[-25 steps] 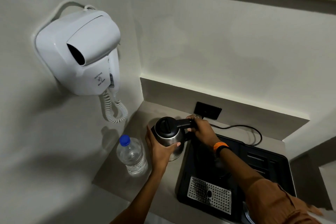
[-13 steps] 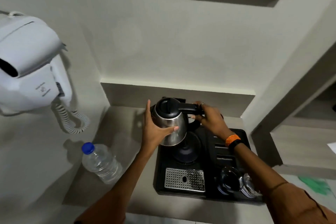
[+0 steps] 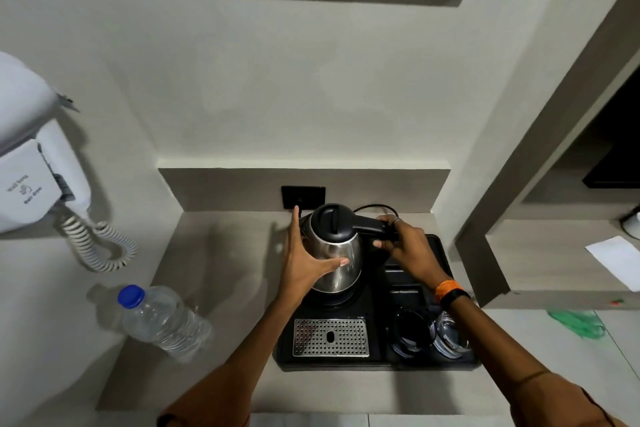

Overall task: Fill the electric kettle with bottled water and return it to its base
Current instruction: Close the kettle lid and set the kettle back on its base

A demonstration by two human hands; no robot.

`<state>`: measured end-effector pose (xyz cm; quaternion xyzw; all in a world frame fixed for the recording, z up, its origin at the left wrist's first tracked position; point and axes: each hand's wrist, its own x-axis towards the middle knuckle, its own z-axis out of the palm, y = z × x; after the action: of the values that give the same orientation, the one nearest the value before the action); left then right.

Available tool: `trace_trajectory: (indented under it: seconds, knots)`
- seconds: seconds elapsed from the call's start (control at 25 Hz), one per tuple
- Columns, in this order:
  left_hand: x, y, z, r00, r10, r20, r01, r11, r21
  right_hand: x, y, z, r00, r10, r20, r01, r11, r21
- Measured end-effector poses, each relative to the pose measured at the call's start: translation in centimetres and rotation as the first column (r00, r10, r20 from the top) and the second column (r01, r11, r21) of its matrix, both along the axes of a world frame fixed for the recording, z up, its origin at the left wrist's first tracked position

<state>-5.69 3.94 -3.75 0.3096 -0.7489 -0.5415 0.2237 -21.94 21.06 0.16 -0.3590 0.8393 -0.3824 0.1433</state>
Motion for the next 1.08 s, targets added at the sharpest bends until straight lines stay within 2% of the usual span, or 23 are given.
trace_trajectory:
  seconds: [0.44,0.72,0.8,0.92,1.08]
  knots:
    - [1.7,0.7,-0.9,0.997,0.003,0.079,-0.001,1.000,-0.030,0.1,0.4,-0.9,0.995,0.088,-0.049,-0.085,0.994,0.068]
    - [2.3,0.1,-2.2,0.996,-0.025,0.090,0.024,0.999,0.022,0.5,0.4,-1.0,0.998,0.060,-0.021,-0.058,0.995,0.076]
    - [2.7,-0.6,-2.6,0.992,-0.063,0.107,0.061,0.998,0.016,0.7,0.3,-1.0,0.995,0.039,0.096,-0.045,0.997,0.058]
    - [3.1,-2.0,-3.2,0.989,-0.118,0.090,0.116,0.993,0.027,1.8,-0.2,-1.0,0.922,-0.025,0.387,0.087,0.986,-0.143]
    - [3.3,-3.0,-2.5,0.987,-0.132,0.096,0.126,0.990,0.065,2.2,-0.9,-1.7,0.838,-0.084,0.540,0.290,0.906,-0.309]
